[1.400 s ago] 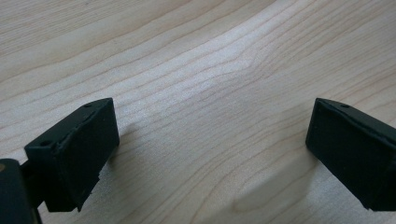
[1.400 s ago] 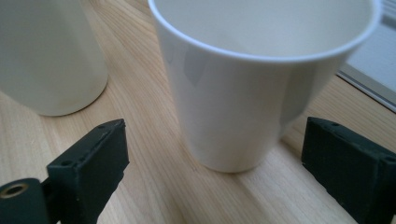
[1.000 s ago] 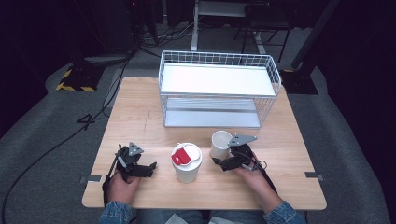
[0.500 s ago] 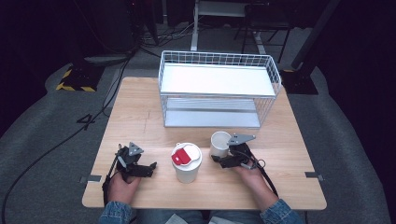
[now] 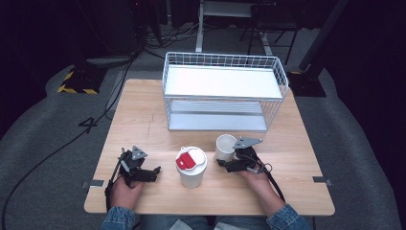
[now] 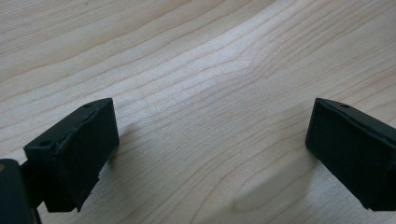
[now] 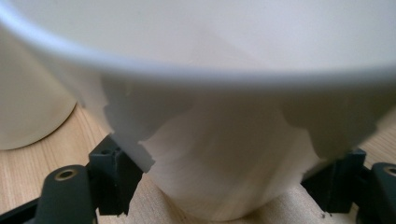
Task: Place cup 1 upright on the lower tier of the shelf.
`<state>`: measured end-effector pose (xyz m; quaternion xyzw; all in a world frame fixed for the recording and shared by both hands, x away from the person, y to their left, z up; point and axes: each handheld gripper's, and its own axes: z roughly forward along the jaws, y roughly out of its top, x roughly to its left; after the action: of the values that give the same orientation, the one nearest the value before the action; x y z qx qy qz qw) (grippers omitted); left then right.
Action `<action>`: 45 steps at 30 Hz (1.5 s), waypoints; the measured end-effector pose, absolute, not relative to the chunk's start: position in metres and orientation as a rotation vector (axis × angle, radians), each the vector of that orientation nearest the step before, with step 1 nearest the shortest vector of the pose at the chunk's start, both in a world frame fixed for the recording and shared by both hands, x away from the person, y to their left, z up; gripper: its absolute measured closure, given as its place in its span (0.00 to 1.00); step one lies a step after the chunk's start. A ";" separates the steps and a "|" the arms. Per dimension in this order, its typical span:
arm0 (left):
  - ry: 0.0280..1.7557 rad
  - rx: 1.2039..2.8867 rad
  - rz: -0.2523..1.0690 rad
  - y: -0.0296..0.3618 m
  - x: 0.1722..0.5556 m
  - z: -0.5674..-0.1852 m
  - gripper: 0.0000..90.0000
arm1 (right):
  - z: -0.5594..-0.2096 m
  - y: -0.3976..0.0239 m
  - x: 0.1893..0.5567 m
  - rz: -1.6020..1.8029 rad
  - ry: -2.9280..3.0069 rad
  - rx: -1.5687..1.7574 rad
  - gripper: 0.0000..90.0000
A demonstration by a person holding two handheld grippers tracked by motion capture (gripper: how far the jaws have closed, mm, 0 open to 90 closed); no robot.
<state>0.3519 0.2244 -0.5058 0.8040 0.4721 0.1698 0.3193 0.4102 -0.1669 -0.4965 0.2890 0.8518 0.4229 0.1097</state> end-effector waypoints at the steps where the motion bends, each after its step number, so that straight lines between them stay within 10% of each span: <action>1: 1.241 2.114 0.446 0.224 0.352 -0.506 0.04 | -0.496 -0.167 0.410 1.243 2.504 0.849 0.26; 45: 1.242 2.115 0.445 0.225 0.352 -0.506 0.03 | -0.434 -0.150 0.440 1.250 2.490 0.764 0.27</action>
<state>0.3521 0.2246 -0.5057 0.8042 0.4722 0.1692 0.3188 0.4395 -0.1499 -0.4337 0.2622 0.8550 0.4294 0.1258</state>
